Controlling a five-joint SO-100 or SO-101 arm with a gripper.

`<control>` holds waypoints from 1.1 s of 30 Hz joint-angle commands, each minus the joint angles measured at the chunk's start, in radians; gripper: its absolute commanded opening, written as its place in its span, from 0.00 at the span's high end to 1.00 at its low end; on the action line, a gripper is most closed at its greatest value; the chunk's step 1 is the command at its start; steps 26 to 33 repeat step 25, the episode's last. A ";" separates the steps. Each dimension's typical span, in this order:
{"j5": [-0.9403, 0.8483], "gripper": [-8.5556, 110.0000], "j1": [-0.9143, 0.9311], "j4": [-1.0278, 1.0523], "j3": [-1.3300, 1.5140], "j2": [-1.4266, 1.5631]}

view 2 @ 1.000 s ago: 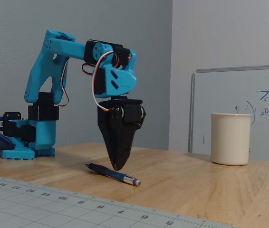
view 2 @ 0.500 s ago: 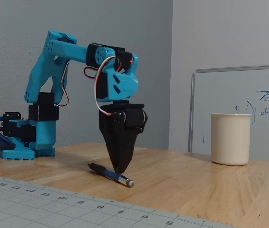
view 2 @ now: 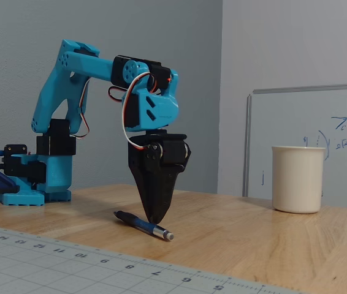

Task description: Touch the pen.

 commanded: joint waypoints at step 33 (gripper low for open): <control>0.003 0.92 -0.005 -0.006 -0.058 0.044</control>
